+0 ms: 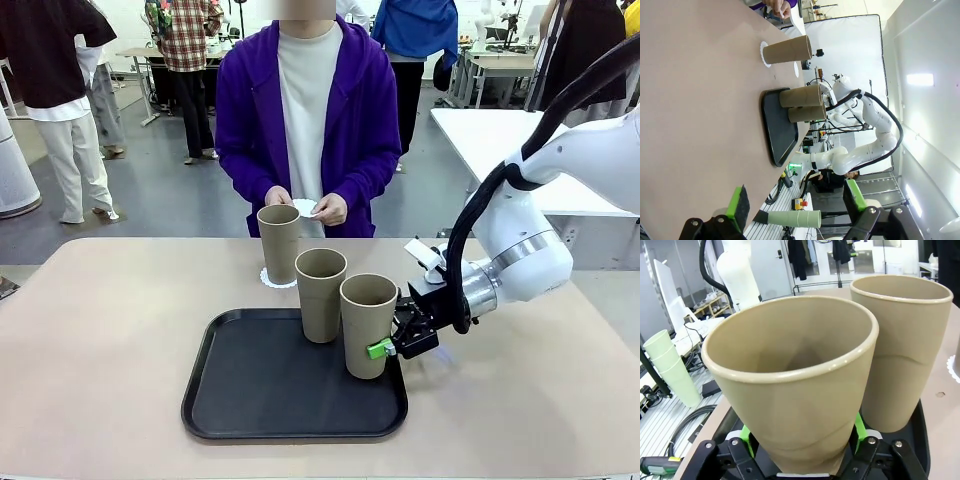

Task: Place coasters on the table and set cups on them.
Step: Take one Reusable plastic cup from the Flat Tray and place it on a coaster set by the human.

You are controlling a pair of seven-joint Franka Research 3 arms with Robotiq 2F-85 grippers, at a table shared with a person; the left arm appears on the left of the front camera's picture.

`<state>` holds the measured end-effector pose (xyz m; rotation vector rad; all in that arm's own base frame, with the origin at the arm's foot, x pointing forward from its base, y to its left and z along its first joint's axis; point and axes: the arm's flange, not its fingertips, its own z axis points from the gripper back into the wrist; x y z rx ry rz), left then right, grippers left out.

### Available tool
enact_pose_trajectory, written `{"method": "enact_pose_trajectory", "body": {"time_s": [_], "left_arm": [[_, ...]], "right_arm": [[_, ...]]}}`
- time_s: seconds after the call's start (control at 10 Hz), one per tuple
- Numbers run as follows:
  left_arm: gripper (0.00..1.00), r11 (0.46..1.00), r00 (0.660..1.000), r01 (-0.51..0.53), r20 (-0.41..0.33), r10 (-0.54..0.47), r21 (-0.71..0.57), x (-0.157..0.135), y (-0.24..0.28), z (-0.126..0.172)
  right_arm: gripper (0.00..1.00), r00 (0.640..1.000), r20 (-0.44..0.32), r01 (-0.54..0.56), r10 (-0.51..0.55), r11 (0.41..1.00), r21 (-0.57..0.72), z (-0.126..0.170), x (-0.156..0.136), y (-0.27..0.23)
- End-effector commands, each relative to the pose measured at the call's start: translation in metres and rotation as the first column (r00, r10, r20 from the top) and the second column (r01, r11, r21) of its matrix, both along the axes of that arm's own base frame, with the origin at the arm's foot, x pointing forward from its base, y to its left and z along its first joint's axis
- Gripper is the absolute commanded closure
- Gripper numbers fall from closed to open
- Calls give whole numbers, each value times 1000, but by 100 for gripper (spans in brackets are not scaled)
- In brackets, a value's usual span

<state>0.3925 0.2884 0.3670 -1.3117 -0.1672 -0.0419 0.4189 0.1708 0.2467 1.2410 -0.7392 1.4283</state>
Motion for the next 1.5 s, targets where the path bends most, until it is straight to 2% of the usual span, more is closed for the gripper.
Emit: {"method": "enact_pose_trajectory", "body": {"time_s": [0.0,0.2,0.3,0.5,0.7,0.8,1.0,1.1,1.3,1.4], "left_arm": [[0,1000,1000,-4,-3,4,3,-1,1,2],[0,1000,1000,-4,-3,4,3,-1,1,2],[0,1000,1000,-4,-3,4,3,-1,1,2],[0,1000,1000,-4,-3,4,3,-1,1,2],[0,1000,1000,-4,-3,4,3,-1,1,2],[0,1000,1000,-4,-3,4,3,-1,1,2],[0,1000,1000,-4,-3,4,3,-1,1,2],[0,1000,1000,-4,-3,4,3,-1,1,2],[0,1000,1000,-4,-3,4,3,-1,1,2],[0,1000,1000,-4,-3,4,3,-1,1,2]], "right_arm": [[100,994,14,112,-112,993,-27,17,-6,-9],[100,967,-18,254,-254,967,-31,88,-33,-37],[100,957,-28,288,-290,956,-53,124,-44,-51],[100,942,-53,329,-332,942,-65,191,-48,-68],[100,931,-19,363,-364,931,-26,237,-48,-74],[100,925,-2,380,-380,925,-21,249,-48,-76],[100,924,23,383,-382,922,-54,244,-51,-75],[100,923,16,384,-383,923,-14,259,-52,-77],[100,923,16,384,-383,923,-14,259,-52,-77],[16,924,16,383,-383,923,-23,256,-51,-76]]}}
